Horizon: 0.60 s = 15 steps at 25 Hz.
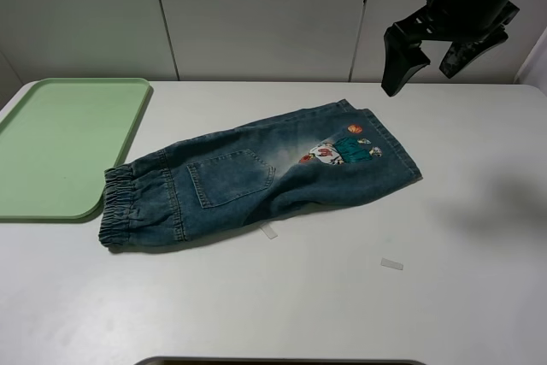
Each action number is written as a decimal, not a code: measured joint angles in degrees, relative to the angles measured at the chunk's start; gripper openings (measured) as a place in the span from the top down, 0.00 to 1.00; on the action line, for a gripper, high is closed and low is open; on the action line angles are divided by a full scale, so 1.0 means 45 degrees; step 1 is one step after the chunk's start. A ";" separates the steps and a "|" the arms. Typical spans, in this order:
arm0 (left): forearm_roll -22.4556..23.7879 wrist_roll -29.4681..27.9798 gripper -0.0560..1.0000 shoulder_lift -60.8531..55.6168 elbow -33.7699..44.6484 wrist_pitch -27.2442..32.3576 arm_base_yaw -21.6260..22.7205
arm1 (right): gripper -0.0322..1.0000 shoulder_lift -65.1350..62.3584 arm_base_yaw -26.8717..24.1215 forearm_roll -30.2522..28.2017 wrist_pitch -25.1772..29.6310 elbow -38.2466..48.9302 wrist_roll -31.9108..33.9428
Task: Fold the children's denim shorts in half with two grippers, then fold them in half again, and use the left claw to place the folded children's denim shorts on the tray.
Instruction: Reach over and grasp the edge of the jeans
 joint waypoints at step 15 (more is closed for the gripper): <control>0.0000 0.0003 0.11 0.0000 0.0000 0.0000 0.3209 | 0.30 0.2361 0.0000 -0.1019 -0.3084 0.0000 -0.0359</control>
